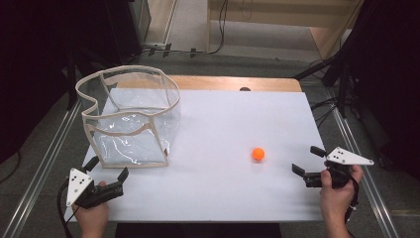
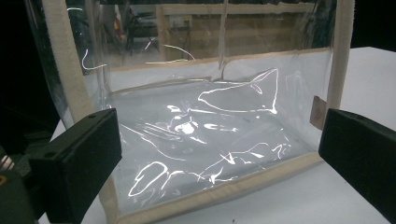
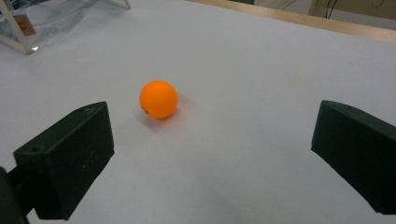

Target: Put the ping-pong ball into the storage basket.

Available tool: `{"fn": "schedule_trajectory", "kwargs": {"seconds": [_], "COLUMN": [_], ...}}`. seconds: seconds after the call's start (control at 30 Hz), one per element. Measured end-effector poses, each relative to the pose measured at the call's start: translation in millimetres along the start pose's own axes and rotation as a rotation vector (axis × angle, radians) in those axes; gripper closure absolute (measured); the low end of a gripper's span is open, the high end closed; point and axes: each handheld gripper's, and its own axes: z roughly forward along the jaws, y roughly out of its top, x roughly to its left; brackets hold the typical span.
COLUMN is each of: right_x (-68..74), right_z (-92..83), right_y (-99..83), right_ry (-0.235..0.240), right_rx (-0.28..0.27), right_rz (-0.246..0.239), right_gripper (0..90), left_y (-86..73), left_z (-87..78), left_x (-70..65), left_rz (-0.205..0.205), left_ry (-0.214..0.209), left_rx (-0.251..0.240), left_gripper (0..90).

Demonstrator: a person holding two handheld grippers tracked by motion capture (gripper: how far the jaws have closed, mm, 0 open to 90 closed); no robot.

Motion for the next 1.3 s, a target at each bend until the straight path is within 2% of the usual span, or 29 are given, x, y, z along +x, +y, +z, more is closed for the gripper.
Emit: {"fn": "schedule_trajectory", "kwargs": {"seconds": [0.37, 0.57, 0.8, 1.3], "right_x": [-0.5, -0.7, -1.2, -3.8], "right_z": [9.8, 19.3, 24.5, 40.7], "right_y": [15.6, 26.1, 31.1, 43.0], "right_ry": [0.016, 0.039, 0.046, 0.083], "right_rx": [0.048, 0.085, 0.102, 0.175], "right_rz": [-0.034, -0.054, -0.059, -0.074], "right_gripper": [0.0, 0.0, 0.0, 0.0], "left_y": [0.0, -0.1, 0.0, 0.1], "left_z": [0.4, 0.7, 0.9, 1.2], "left_x": [-0.4, -1.1, -1.4, -1.7], "left_rz": [0.005, 0.01, 0.014, 0.014], "left_ry": [-0.001, 0.0, -0.001, 0.0], "left_rx": [0.005, 0.007, 0.009, 0.013], "left_gripper": [0.0, 0.0, 0.0, 0.0]}}
